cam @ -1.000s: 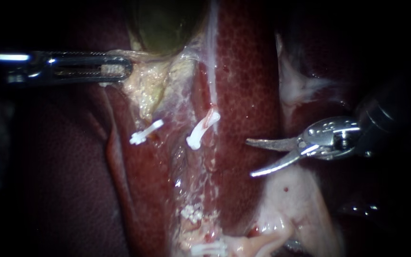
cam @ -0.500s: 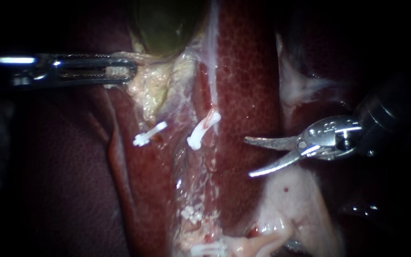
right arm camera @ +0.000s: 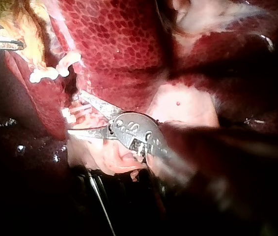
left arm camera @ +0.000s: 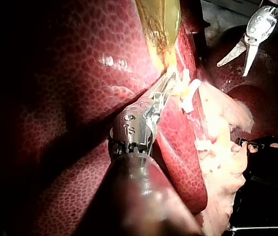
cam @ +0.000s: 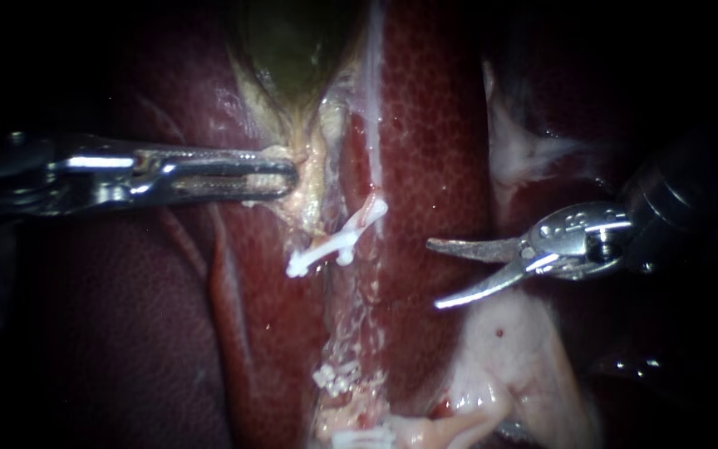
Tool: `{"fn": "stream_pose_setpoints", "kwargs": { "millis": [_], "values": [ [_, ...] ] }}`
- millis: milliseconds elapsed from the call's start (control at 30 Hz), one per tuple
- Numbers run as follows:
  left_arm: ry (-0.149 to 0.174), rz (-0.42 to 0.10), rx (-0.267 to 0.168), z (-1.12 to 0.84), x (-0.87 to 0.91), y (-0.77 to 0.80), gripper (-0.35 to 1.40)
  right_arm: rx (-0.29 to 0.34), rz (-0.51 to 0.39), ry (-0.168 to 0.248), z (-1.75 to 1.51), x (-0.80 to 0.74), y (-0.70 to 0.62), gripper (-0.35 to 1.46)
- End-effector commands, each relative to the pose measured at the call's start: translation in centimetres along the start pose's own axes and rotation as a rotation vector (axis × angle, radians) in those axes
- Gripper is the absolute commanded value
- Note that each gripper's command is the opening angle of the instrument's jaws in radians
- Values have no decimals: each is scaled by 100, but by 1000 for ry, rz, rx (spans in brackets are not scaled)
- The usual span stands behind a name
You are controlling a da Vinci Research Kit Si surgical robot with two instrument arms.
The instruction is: Go back from the cut right tube
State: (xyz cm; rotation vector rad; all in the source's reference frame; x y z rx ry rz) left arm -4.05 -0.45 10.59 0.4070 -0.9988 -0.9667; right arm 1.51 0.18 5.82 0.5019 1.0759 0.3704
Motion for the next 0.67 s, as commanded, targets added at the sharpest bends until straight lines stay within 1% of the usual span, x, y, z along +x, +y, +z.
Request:
{"fn": "stream_pose_setpoints", "kwargs": {
  "millis": [33, 667],
  "values": [
    [3, 1, 4, 1, 1, 0, -32, 0, 0, 0, 0, 0, 0, 143],
    [7, -4, 5, 2, 1, 1, -30, 0, 0, 0, 1, 0, 0, 143]
  ]
}}
